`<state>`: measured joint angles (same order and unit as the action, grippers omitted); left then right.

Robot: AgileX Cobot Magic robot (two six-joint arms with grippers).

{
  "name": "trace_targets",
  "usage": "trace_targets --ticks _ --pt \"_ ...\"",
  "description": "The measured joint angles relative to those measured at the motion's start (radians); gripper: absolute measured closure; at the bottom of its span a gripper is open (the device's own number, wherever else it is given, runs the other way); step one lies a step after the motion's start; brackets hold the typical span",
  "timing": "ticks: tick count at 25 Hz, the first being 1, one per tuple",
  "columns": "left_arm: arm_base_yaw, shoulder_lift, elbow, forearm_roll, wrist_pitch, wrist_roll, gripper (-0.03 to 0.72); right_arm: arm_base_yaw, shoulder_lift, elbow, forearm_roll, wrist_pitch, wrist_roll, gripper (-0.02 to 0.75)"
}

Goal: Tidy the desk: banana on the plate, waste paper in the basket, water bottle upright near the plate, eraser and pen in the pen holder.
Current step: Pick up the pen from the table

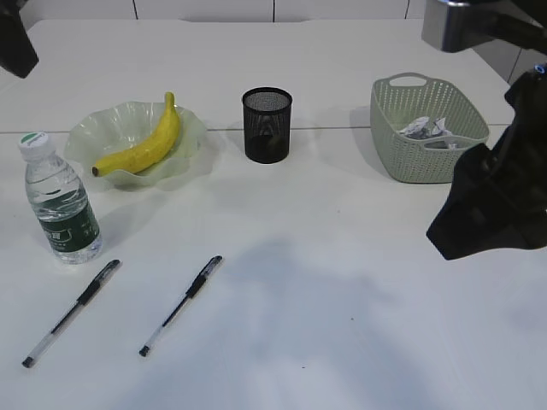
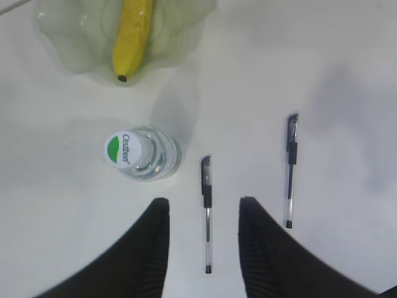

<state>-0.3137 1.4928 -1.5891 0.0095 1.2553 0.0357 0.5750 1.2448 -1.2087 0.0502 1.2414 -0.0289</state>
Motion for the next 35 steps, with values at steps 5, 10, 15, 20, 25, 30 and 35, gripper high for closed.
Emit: trace_targets --ticks 5,10,15,20,25,30,35 --pt "-0.001 -0.057 0.109 0.0 0.0 -0.018 0.42 0.0 0.0 0.0 0.0 0.0 -0.001 0.276" --pt "-0.001 -0.11 0.234 0.0 0.0 -0.036 0.42 0.0 0.0 0.0 0.0 0.0 -0.001 0.276" --pt "-0.004 -0.138 0.352 0.0 -0.008 -0.036 0.42 0.0 0.0 0.0 0.0 0.0 -0.002 0.276" --pt "-0.004 -0.146 0.473 -0.009 -0.07 -0.047 0.42 0.0 0.0 0.0 0.0 0.0 -0.003 0.276" --pt "-0.006 -0.15 0.604 -0.009 -0.182 -0.057 0.42 0.0 0.0 0.0 0.0 0.0 -0.005 0.276" --pt "-0.006 -0.15 0.737 -0.019 -0.293 -0.06 0.42 0.0 0.0 0.0 0.0 0.0 -0.011 0.276" --pt "-0.006 -0.15 0.826 -0.019 -0.408 -0.06 0.42 0.0 0.0 0.0 0.0 0.0 -0.013 0.276"
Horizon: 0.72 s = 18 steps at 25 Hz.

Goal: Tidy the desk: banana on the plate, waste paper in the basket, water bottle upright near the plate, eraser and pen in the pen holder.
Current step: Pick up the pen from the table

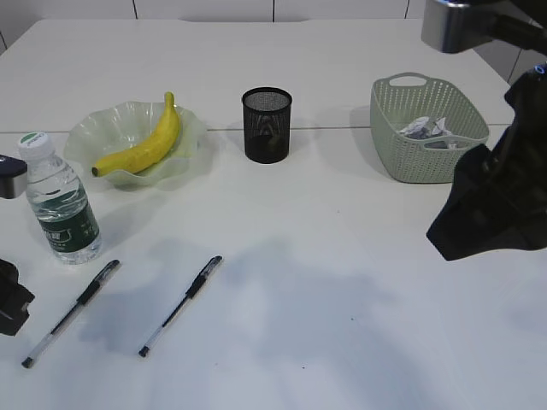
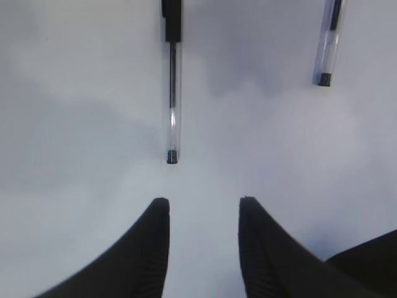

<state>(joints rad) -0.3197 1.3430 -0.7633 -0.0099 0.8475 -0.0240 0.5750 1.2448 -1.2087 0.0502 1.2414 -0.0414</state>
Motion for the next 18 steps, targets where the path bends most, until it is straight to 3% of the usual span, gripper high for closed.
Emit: trace_targets --ticks 6,18 --pt "0.0 0.023 0.064 -0.002 -0.095 0.0 0.424 0.0 0.0 0.0 0.005 0.0 0.0 0.276" --pt "0.0 0.202 0.066 0.046 -0.201 0.0 0.428 0.0 0.0 0.0 0.009 0.0 -0.023 0.276"
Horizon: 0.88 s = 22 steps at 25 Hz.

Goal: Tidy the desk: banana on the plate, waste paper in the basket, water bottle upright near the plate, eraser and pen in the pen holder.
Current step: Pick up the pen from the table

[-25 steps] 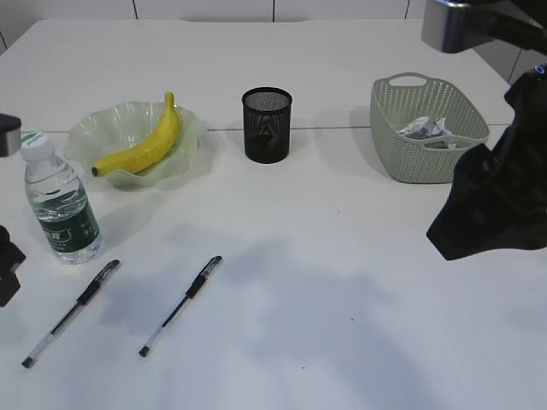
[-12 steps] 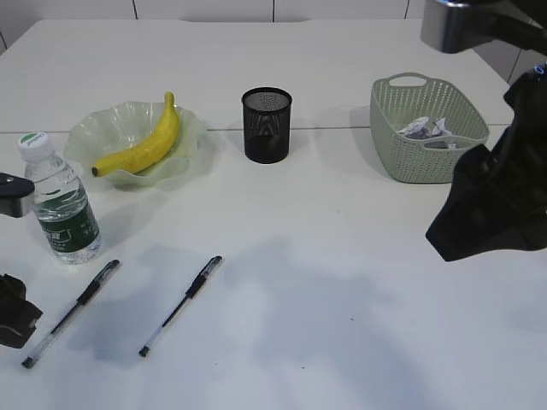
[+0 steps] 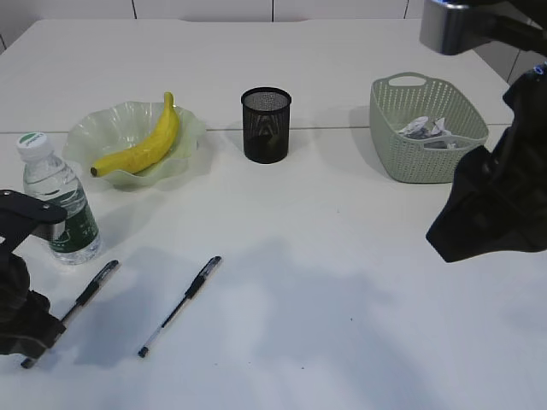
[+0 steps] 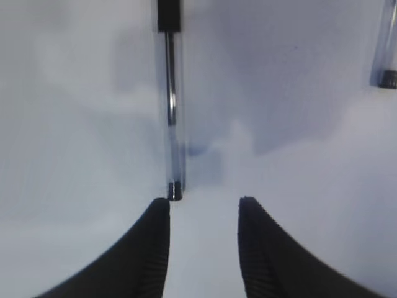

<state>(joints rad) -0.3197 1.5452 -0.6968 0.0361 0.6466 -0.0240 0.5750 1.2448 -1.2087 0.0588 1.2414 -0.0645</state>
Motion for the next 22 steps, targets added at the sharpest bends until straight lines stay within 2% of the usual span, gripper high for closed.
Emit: trace_targets --ticks 7,22 --pt "0.0 0.047 0.0 0.066 -0.063 0.0 0.428 0.0 0.0 0.0 0.001 0.0 -0.018 0.276" --pt "0.0 0.179 0.0 0.084 -0.105 0.0 0.43 0.0 0.0 0.0 0.001 0.0 -0.042 0.277"
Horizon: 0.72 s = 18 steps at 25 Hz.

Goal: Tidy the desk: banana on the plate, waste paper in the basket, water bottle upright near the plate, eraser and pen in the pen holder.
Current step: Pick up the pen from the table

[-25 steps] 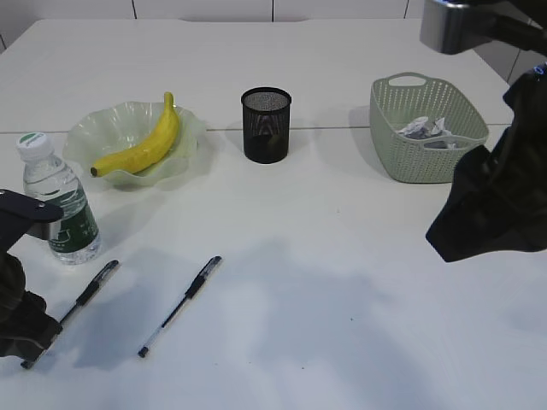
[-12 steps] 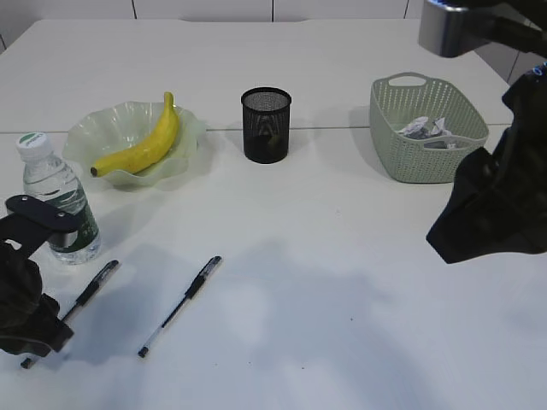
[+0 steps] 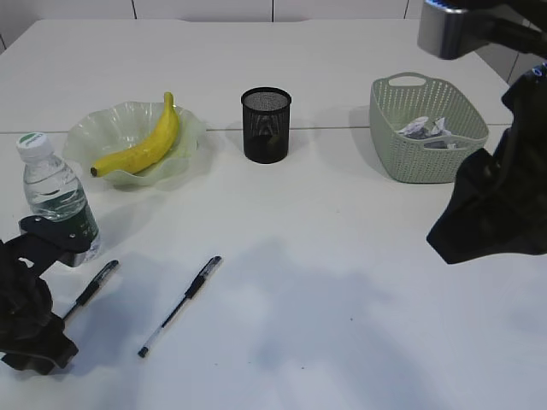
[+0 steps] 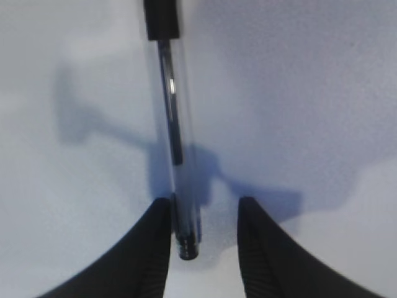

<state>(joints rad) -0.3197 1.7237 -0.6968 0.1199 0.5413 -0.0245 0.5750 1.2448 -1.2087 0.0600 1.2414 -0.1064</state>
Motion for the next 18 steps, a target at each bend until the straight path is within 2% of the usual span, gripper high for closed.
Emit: trace_targets --ticks 9,18 --pt "0.039 0.001 0.0 -0.024 -0.002 -0.004 0.433 0.0 0.0 0.0 0.0 0.0 -0.013 0.276" --pt "0.046 0.001 0.0 -0.057 -0.002 -0.004 0.476 0.0 0.0 0.0 0.001 0.0 -0.016 0.276"
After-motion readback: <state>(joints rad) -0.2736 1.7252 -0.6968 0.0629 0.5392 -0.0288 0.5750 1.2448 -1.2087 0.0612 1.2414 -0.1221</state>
